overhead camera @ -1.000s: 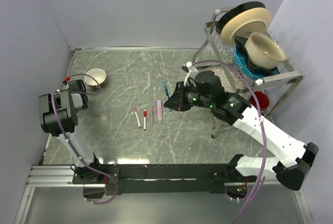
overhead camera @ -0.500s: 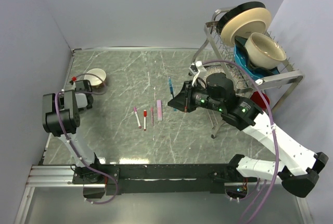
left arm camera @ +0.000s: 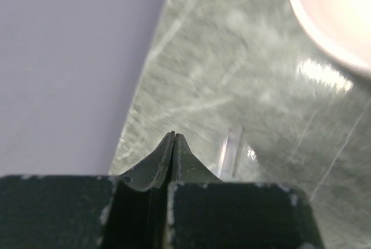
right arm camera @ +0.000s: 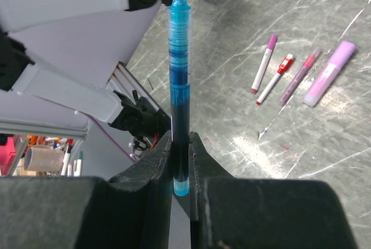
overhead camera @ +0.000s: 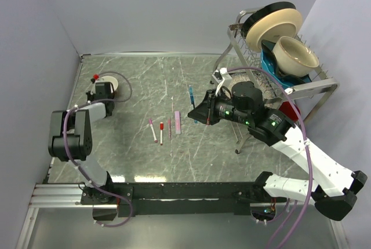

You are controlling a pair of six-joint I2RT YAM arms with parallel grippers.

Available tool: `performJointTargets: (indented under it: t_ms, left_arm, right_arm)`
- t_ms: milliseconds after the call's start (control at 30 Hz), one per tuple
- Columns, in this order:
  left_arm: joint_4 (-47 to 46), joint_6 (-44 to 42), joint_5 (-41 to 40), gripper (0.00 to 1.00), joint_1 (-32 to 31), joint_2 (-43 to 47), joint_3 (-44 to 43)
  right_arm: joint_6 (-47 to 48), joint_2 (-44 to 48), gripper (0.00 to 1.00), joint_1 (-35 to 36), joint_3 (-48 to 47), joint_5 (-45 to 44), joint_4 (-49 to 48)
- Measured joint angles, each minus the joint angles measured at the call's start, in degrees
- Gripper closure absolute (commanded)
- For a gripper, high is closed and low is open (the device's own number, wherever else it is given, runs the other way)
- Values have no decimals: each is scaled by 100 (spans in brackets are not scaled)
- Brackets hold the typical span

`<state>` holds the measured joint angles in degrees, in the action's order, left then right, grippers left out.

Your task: Insert the pens into the pen caps

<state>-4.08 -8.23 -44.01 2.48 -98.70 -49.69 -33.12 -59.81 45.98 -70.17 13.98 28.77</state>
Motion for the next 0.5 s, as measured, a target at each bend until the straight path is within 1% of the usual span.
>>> performJointTargets:
  t_ms: [100, 200, 333, 500]
  left_arm:
    - [190, 151, 221, 95, 114, 269, -212]
    - [201, 367, 511, 99, 289, 380, -339]
    - [391, 761, 1139, 99, 625, 402, -339]
    - [658, 1121, 1416, 99, 894, 286, -339]
  right_arm:
    - [0, -9, 100, 0, 0, -26, -2]
    - [0, -11, 100, 0, 17, -101, -20]
    - [-31, 37, 100, 0, 223, -195, -240]
    - [-90, 146, 100, 0, 509, -269, -352]
